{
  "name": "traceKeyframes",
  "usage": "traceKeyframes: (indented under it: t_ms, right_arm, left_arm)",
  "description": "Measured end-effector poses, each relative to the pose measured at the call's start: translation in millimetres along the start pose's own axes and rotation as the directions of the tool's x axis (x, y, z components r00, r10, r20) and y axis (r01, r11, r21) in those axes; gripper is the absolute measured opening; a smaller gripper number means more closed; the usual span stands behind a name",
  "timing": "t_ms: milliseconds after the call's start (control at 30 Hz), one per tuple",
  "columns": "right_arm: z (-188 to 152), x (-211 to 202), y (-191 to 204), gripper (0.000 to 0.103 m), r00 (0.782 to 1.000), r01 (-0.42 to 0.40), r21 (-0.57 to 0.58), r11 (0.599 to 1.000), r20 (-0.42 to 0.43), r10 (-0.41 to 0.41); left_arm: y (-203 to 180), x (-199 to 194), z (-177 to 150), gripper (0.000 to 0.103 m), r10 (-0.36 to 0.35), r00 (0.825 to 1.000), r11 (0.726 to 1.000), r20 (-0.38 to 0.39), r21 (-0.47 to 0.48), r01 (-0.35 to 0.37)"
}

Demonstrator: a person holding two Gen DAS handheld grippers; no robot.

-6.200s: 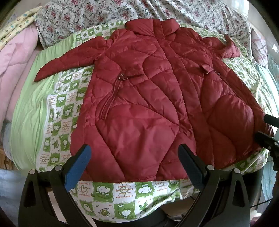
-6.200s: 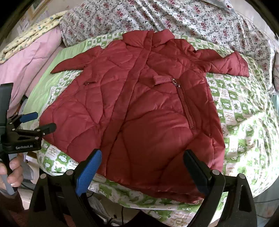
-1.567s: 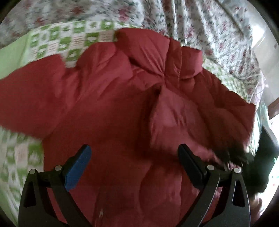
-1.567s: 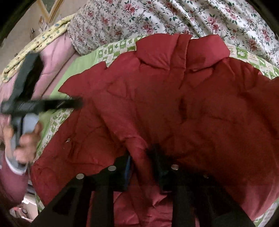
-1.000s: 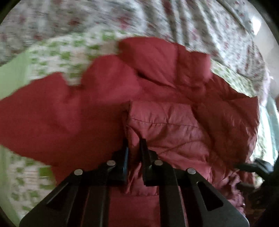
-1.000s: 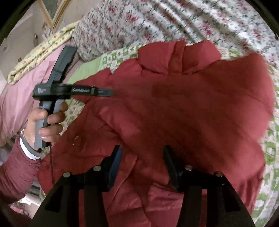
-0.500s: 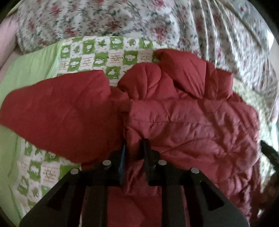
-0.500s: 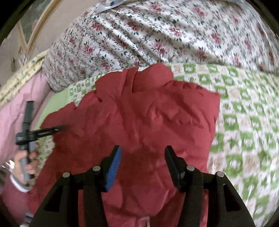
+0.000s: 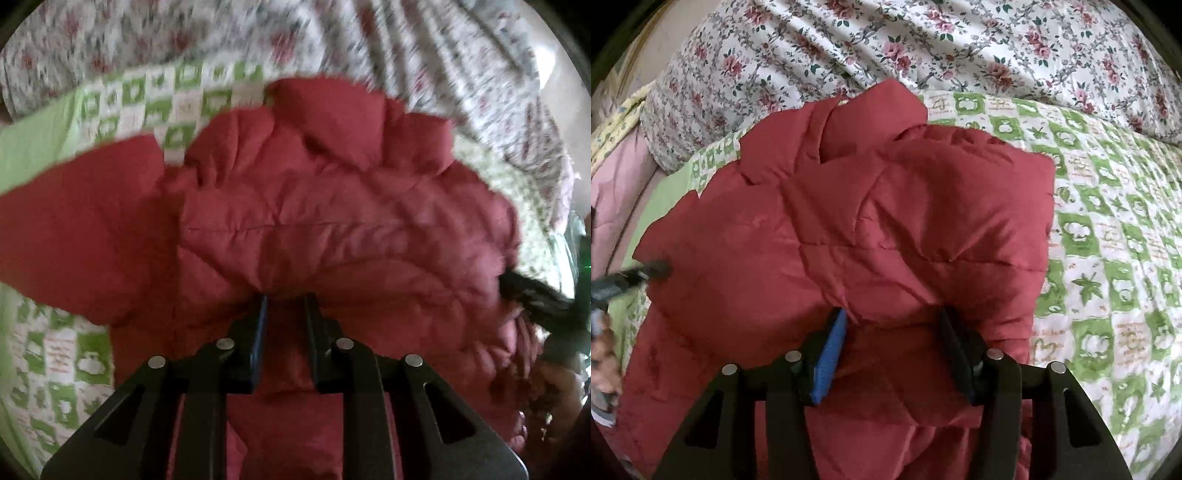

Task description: Fold large clothes

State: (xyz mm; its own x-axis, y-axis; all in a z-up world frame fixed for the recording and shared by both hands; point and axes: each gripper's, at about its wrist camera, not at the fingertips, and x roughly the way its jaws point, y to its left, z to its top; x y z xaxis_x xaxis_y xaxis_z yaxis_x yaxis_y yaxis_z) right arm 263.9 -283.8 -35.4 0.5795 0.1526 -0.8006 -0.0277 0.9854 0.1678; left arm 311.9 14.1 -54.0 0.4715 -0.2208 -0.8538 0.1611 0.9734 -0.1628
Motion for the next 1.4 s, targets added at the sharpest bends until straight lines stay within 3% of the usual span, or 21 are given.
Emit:
traceKeyframes:
  t_ms: [100, 200, 267, 633, 800, 967, 1067, 1133, 1333, 1400]
  right_arm:
    - [1, -12, 7, 0.054, 0.999, 0.019, -0.033, 0.999, 0.042, -0.018]
    - [-2, 3, 2, 0.054, 0.998, 0.066, -0.029, 0.997, -0.008, -0.067]
    - [-5, 17, -5, 0.054, 0.997, 0.061, -0.013, 0.998, -0.042, -0.061]
    - [-7, 24, -8, 0.056, 0.998, 0.051, 0.002, 0.999, -0.045, -0.051]
    - [-7, 24, -8, 0.057, 0.997, 0.062, -0.013, 0.998, -0.046, -0.063]
    - [-4, 18, -5, 0.061, 0.998, 0.034, -0.012, 0.999, -0.054, -0.035]
    - [-4, 1, -2, 0.07, 0.999, -0.019, 0.02, 1.0, -0.041, 0.02]
    - [-6, -12, 2, 0.071, 0.998, -0.057, 0.022, 0.998, -0.022, 0.058]
    - [-18, -46, 20, 0.07, 0.993, -0.114, 0.0, 0.993, 0.007, 0.114]
    - [-24, -59, 25, 0.07, 0.989, -0.144, 0.005, 0.99, 0.019, 0.143]
  left_arm:
    - [7, 8, -3, 0.017, -0.016, 1.0, 1.0, -0.006, -0.023, 0.016]
    - [8, 8, -2, 0.017, -0.015, 1.0, 1.0, -0.011, -0.025, 0.015]
    - [10, 10, -4, 0.017, -0.009, 1.0, 1.0, -0.011, -0.019, 0.008]
    - [9, 20, -7, 0.017, 0.012, 1.0, 1.0, -0.01, -0.022, -0.012]
    - [26, -2, -5, 0.017, -0.068, 0.998, 0.994, -0.017, -0.089, 0.066]
    - [56, -33, -14, 0.019, -0.035, 0.999, 0.989, 0.023, -0.144, 0.038]
    - [81, -53, -22, 0.035, -0.038, 0.997, 0.982, 0.071, -0.182, 0.05]
    - [100, -62, -27, 0.051, -0.017, 0.995, 0.975, 0.093, -0.218, 0.037]
    - [156, -66, -35, 0.052, -0.003, 0.996, 0.939, 0.087, -0.342, 0.032]
    - [171, -66, -37, 0.058, 0.002, 0.996, 0.927, 0.088, -0.373, 0.031]
